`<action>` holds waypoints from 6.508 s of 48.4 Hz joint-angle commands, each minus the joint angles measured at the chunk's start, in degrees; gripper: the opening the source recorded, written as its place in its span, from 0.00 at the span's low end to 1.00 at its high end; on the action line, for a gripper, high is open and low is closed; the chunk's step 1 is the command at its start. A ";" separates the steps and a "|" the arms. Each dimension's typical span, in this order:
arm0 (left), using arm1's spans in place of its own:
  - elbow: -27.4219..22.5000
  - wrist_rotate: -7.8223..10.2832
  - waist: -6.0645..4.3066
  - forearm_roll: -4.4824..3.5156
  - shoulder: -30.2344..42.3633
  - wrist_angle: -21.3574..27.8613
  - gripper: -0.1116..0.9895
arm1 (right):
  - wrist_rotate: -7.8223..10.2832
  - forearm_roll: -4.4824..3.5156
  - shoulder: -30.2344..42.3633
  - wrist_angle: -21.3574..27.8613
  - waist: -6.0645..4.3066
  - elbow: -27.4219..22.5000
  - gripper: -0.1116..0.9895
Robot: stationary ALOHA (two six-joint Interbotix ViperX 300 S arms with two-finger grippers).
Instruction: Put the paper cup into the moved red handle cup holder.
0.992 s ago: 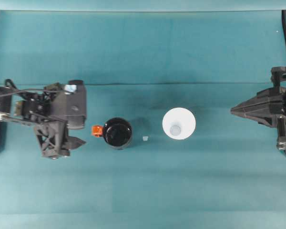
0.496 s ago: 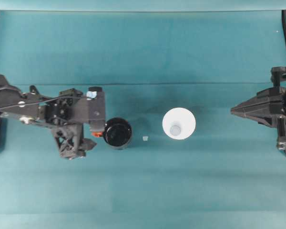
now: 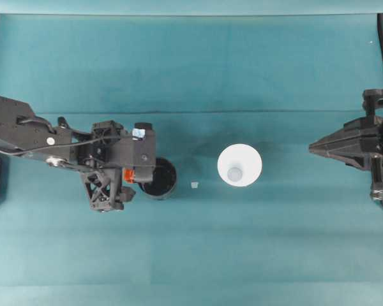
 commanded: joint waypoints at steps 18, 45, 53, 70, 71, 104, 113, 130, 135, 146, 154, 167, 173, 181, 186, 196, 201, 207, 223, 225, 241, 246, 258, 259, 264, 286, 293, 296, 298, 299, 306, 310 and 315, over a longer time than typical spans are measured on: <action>-0.97 0.09 0.09 0.09 -0.18 -0.35 0.98 | 0.35 0.26 0.53 -0.26 -0.09 -0.88 0.01; -2.46 5.45 -0.44 0.09 0.09 -0.70 0.34 | 0.35 0.26 0.53 -0.26 -0.09 -0.79 0.01; -2.99 6.77 -0.35 0.09 0.18 -0.62 0.34 | 0.35 0.18 0.53 -0.26 -0.09 -0.62 0.01; -4.92 6.42 -0.44 0.26 -2.99 3.34 0.34 | 0.35 0.18 0.44 -0.26 -0.18 -0.53 0.01; -5.36 6.42 -0.44 0.09 -3.60 4.22 0.34 | 0.35 0.18 0.44 -0.26 -0.09 -0.53 0.01; -12.66 6.59 -0.53 0.09 -8.53 14.50 0.34 | 0.35 0.18 0.09 -0.26 -0.26 -0.44 0.01; -14.68 6.68 -0.44 0.09 -7.56 14.06 0.34 | 0.44 0.26 0.00 -0.26 -0.26 -0.44 0.01; -20.30 6.86 -0.09 0.09 -2.37 12.48 0.34 | 0.44 0.18 -0.09 -0.26 -0.26 -0.44 0.01; -20.92 6.86 -0.09 0.09 -1.49 12.83 0.34 | 0.44 0.18 -0.09 -0.26 -0.26 -0.53 0.01; -20.13 6.86 0.00 0.26 0.09 12.39 0.34 | 0.44 0.26 -0.09 -0.26 -0.26 -0.44 0.01; -17.49 6.77 0.35 0.09 3.78 8.88 0.34 | 0.44 0.26 -0.09 -0.26 -0.35 -0.44 0.01; -15.56 6.15 0.44 0.09 8.09 2.29 0.34 | 0.44 0.26 -0.09 -0.26 -0.35 -0.44 0.01; -15.56 6.33 0.44 0.09 9.05 2.11 0.34 | 0.44 0.26 -0.09 -0.26 -0.35 -0.44 0.01; -15.47 6.33 0.44 0.09 9.93 2.11 0.34 | 0.44 0.18 -0.09 -0.35 -0.26 -0.44 0.01; -15.47 6.33 0.35 0.09 10.37 2.11 0.34 | 0.44 0.18 -0.09 -0.26 -0.35 -0.44 0.01; -15.21 6.33 0.44 0.09 10.46 1.76 0.34 | 0.44 0.26 -0.18 -0.26 -0.35 -0.44 0.01; -15.21 6.33 0.35 0.09 10.46 1.76 0.34 | 0.44 0.18 -0.09 -0.26 -0.35 -0.44 0.01; -15.21 6.33 0.35 0.09 10.46 1.85 0.34 | 0.44 0.18 -0.09 -0.26 -0.35 -0.44 0.01; -15.38 6.06 0.53 0.09 10.46 1.76 0.35 | 0.44 0.26 -0.09 -0.26 -0.35 -0.44 0.01; -15.29 6.06 0.62 0.09 10.46 1.76 0.35 | 0.44 0.26 -0.09 -0.26 -0.35 -0.44 0.01; -15.12 6.15 0.53 0.09 10.37 1.93 0.67 | 0.44 0.26 -0.09 -0.26 -0.35 -0.44 0.01; -14.77 6.42 0.53 0.09 10.20 1.93 0.92 | 0.44 0.26 -0.09 -0.26 -0.35 -0.44 0.01; -14.68 6.42 0.35 0.09 9.23 2.99 0.97 | 0.44 0.18 -0.18 -0.26 -0.35 -0.26 0.01; -14.68 6.50 0.35 0.26 8.96 3.43 0.97 | 0.44 0.26 -0.09 -0.26 -0.35 -0.18 0.01; -14.50 6.59 0.26 0.09 6.06 6.33 0.97 | 0.44 0.18 -0.09 -0.26 -0.35 -0.18 0.01; -11.60 6.24 -0.79 0.09 -10.63 13.54 0.97 | 2.37 0.62 0.00 1.05 -0.35 -0.35 0.01; -9.40 6.15 -0.79 0.09 -14.85 13.27 0.97 | 5.36 0.35 0.62 5.45 -0.44 -1.14 0.01; -8.61 6.15 -0.79 0.09 -16.26 12.74 0.97 | 5.36 0.18 1.14 8.35 -0.35 -2.11 0.01; -8.17 6.15 -0.79 0.09 -17.14 12.22 0.97 | 5.27 -0.09 1.41 10.28 -0.44 -3.08 0.02; -7.82 6.06 -0.79 0.09 -17.40 12.04 0.97 | 5.36 -0.35 1.67 11.25 -0.53 -3.52 0.02; -6.50 5.98 -0.88 0.09 -19.16 11.87 0.97 | 5.45 -0.35 4.75 17.05 -1.05 -7.73 0.06; -6.33 5.98 -0.97 0.09 -19.34 11.87 0.97 | 5.54 -0.35 8.09 19.86 -1.14 -10.55 0.13; -6.24 5.98 -0.97 0.09 -19.34 11.95 0.97 | 6.42 -0.09 12.92 23.29 -1.49 -13.54 0.30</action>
